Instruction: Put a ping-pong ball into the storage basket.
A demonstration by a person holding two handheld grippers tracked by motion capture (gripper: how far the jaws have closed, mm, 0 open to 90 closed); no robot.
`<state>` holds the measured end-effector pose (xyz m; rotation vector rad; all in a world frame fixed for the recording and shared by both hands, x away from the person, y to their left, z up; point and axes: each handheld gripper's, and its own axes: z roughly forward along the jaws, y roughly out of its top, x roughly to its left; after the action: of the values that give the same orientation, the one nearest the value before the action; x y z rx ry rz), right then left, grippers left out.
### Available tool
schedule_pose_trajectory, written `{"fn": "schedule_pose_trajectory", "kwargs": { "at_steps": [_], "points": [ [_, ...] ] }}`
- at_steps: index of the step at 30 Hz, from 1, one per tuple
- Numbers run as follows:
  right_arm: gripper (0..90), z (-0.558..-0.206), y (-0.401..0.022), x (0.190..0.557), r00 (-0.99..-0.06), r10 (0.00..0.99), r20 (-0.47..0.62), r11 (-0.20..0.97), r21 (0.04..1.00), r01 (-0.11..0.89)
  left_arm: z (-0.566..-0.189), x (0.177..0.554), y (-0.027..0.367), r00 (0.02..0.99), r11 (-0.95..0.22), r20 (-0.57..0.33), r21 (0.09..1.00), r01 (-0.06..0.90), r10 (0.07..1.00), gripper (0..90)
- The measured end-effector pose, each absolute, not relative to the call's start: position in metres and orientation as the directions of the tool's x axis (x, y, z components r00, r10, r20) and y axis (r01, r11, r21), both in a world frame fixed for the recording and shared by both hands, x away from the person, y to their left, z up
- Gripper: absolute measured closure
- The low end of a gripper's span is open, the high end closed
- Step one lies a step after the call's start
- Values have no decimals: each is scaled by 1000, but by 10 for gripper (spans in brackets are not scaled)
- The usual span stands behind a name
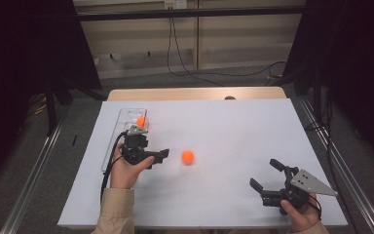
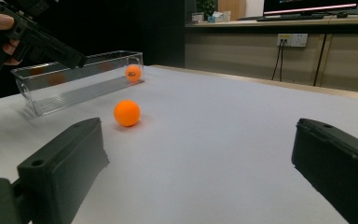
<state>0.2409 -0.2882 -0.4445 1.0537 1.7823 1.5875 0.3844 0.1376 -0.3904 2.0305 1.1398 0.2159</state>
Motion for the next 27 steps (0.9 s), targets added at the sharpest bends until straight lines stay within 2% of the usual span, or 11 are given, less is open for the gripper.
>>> {"fn": "schedule_pose_trajectory", "kwargs": {
  "at_steps": [27],
  "points": [
    [19,-445,-288,241,-558,822,114,7,978,209,-397,384,125,609,-312,-227,696,647,760,107]
  ]
}}
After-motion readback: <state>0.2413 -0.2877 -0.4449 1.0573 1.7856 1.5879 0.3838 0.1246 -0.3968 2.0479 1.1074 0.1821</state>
